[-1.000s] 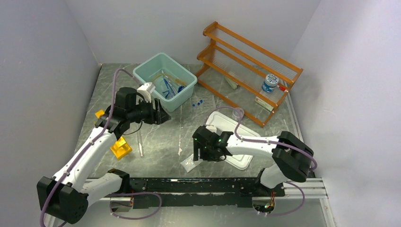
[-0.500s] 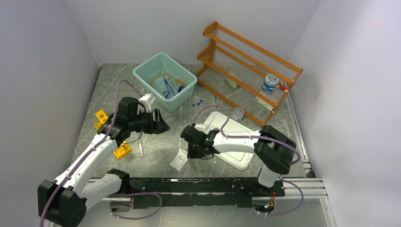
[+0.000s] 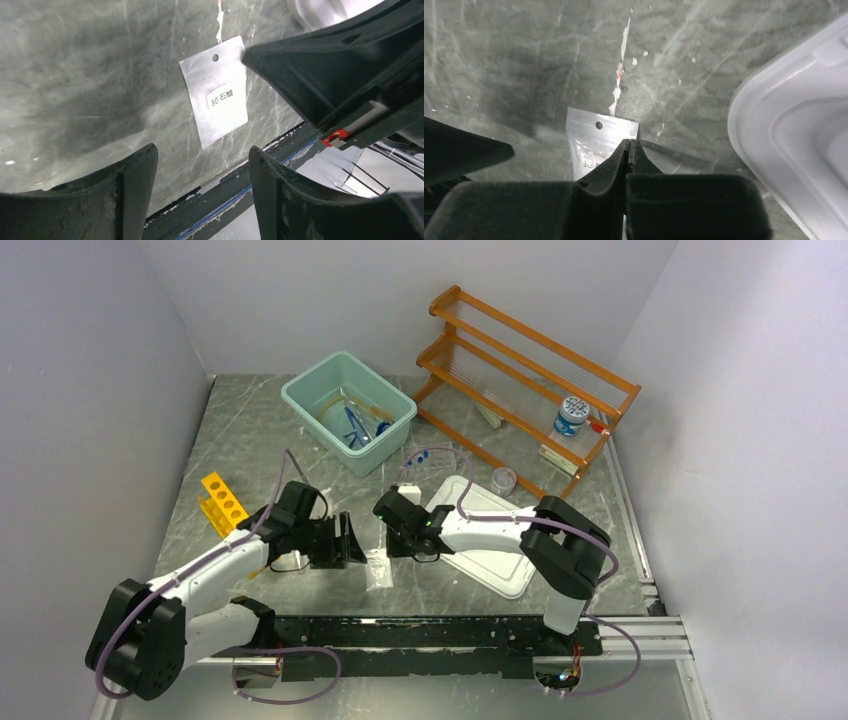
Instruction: Organize the chemistry lab equipment
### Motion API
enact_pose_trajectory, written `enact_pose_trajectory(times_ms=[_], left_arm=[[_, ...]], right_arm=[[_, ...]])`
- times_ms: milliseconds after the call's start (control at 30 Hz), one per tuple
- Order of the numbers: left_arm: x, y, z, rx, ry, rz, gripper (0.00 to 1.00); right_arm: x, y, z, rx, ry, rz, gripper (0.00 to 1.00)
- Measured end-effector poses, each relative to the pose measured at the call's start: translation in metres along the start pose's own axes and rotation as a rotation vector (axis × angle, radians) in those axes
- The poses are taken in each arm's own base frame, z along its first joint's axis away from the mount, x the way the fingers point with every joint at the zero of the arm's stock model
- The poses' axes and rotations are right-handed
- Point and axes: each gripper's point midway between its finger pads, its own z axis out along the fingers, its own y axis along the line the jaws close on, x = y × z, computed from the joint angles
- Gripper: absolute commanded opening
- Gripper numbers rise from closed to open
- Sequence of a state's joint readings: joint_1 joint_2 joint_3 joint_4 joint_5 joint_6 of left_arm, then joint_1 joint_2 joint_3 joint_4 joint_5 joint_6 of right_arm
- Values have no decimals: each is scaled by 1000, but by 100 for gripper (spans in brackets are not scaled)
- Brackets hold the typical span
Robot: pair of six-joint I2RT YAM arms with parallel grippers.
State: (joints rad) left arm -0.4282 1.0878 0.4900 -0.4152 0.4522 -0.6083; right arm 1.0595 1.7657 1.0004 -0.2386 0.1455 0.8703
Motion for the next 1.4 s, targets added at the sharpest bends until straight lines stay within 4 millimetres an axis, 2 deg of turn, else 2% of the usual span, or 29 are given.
enact_pose_trajectory(times_ms=[100, 133, 300, 467, 767, 867, 1033, 1133, 1233, 1267, 1333, 1400], left_arm=[[9, -2, 7, 7, 31, -18, 60], [11, -3, 9, 8, 36, -24, 57], [14, -6, 18, 19, 44, -54, 35], [24, 0, 32, -1, 85, -93, 24], [30, 2, 45, -21, 109, -94, 13], [31, 1, 47, -21, 109, -90, 12], [31, 1, 47, -26, 104, -86, 11], [27, 1, 46, -39, 83, -76, 14], [16, 0, 39, -62, 30, -56, 25], [11, -4, 36, -57, 10, -44, 31], [-3, -18, 27, -28, -44, -12, 58], [-21, -41, 13, 31, -107, 29, 77]], right_arm=[[-8, 3, 0, -25, -17, -4, 36], [-10, 3, -1, -34, -22, -3, 42], [-5, 3, -12, -71, -6, 4, 45], [16, 0, -11, -102, 67, 15, 42], [27, 22, -7, -233, 120, 17, 30], [30, 28, -7, -278, 128, 9, 22], [33, 33, -7, -325, 131, -1, 3], [29, 33, -7, -323, 114, -7, 0], [20, 31, -12, -315, 80, -16, 0], [15, 30, -15, -317, 67, -16, 0], [0, 31, -26, -332, 26, -18, 0], [-22, 32, -40, -364, -31, -14, 0]])
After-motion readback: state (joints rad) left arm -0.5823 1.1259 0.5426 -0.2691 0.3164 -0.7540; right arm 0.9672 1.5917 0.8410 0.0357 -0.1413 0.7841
